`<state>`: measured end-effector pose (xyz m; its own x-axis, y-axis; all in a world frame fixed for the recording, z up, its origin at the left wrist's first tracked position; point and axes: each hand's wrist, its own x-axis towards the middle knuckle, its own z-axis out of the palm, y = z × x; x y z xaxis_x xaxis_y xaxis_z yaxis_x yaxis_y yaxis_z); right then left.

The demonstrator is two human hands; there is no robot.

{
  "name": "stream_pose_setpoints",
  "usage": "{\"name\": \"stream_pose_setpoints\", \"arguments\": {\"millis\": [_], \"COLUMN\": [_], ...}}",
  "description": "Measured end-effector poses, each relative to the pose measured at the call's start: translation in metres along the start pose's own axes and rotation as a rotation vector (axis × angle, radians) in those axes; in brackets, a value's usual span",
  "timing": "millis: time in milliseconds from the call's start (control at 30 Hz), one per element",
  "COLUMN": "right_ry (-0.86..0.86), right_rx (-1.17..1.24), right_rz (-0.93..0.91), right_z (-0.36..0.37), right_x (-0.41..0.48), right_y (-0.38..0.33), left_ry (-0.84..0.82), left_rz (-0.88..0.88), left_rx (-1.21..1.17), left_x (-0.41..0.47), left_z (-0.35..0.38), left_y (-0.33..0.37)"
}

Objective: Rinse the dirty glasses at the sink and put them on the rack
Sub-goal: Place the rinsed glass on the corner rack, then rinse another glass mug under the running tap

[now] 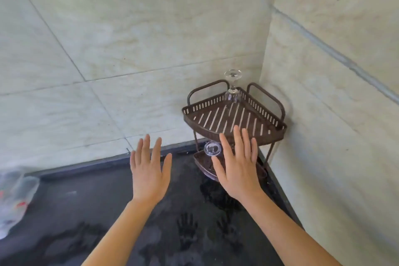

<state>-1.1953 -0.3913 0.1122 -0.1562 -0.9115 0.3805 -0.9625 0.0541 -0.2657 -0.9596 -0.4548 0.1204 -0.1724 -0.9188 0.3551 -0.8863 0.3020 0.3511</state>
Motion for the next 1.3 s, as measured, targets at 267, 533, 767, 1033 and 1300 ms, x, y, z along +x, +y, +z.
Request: {"name": "stream_pose_setpoints", "arguments": {"millis": [267,533,767,1033,1300], "right_ry": [-0.439,-0.537,-0.493,-0.599,-0.700], "right_rx": [0.158,0.270,0.300,0.336,0.270], "right_rz": [-0.382,-0.732,-0.930,-1.071,-1.135], "right_z": [0.105,0.102,0.096,0.090,0.122], "right_x": [-0.094,-0.150,-0.243,-0.368,-0.406], "right_y": [-0.131,-0.302,-0.495,-0.675,-0.768], "left_ry": [-0.108,0.049,0.158,0.209,0.210], "left_rz": [-0.463,-0.801,-0.980,-1.136,-1.268], "left_rx": [0.311,0.453,0.493,0.520,0.414], "left_x": [-0.190,-0.333,-0.489,-0.640,-0.700], "left_z": [-0.075,-0.197,-0.309,-0.410,-0.419], "left_y": [-0.117,-0.193,-0.292,-0.378,-0.448]}}
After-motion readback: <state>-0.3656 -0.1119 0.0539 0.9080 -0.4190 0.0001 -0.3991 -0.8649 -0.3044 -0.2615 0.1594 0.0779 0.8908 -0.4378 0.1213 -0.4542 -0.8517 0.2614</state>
